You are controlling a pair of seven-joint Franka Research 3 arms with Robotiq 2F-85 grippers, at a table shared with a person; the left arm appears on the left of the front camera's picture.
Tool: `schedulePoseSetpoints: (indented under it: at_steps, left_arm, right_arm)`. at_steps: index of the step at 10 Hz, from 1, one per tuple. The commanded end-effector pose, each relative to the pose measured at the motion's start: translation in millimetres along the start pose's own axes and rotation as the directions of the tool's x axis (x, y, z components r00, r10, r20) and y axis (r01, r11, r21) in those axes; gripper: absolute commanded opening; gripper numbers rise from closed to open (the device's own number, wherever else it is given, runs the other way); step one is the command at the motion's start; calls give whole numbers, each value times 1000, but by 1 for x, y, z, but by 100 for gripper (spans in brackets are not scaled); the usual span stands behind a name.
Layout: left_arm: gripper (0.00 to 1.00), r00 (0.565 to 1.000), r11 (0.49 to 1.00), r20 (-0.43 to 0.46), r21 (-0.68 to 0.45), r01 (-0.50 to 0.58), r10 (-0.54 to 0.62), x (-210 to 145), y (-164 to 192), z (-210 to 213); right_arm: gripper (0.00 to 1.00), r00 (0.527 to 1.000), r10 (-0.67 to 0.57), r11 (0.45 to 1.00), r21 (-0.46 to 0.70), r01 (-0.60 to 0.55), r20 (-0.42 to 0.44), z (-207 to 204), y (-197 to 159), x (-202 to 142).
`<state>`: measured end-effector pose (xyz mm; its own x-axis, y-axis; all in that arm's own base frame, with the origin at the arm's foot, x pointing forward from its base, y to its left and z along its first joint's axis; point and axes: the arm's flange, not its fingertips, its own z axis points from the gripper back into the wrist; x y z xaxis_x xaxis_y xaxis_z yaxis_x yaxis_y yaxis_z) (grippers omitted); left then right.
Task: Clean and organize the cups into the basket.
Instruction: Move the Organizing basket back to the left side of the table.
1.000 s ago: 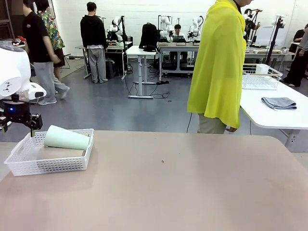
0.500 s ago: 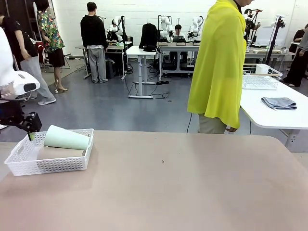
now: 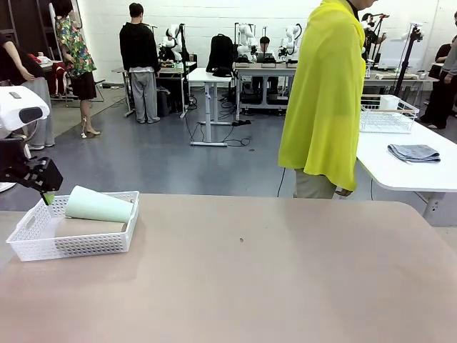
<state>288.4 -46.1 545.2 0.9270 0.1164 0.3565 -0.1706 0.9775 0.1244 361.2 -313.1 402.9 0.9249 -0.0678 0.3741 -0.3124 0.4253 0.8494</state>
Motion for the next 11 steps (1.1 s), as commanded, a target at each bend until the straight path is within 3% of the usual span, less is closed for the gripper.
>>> schedulePoseSetpoints:
  at_steps: [1,4,5,6,8,10,11]
  left_arm:
    - [100,1000,1000,6,-12,4,-4,-1,1,3]
    - [100,1000,1000,4,-1,1,-1,0,0,1]
    - [100,976,927,-214,-373,-34,-50,28,36,6]
    - [100,943,801,-319,-587,-115,-98,50,75,-1]
    - [100,910,561,-397,-783,-268,-119,63,142,-32]
    - [100,929,393,-347,-878,-274,-127,48,196,-50]
    - [100,918,279,-359,-911,-304,-170,39,225,-59]
  right_arm:
    - [100,1000,5,1000,5,-5,1,0,0,-1]
    - [100,1000,5,1000,5,-5,1,0,0,-1]
    - [100,1000,5,1000,5,-5,1,0,0,-1]
    - [100,1000,5,1000,5,-5,1,0,0,-1]
    - [100,1000,5,1000,5,-5,1,0,0,-1]
    - [100,1000,5,1000,5,-5,1,0,0,-1]
    - [100,1000,5,1000,5,-5,1,0,0,-1]
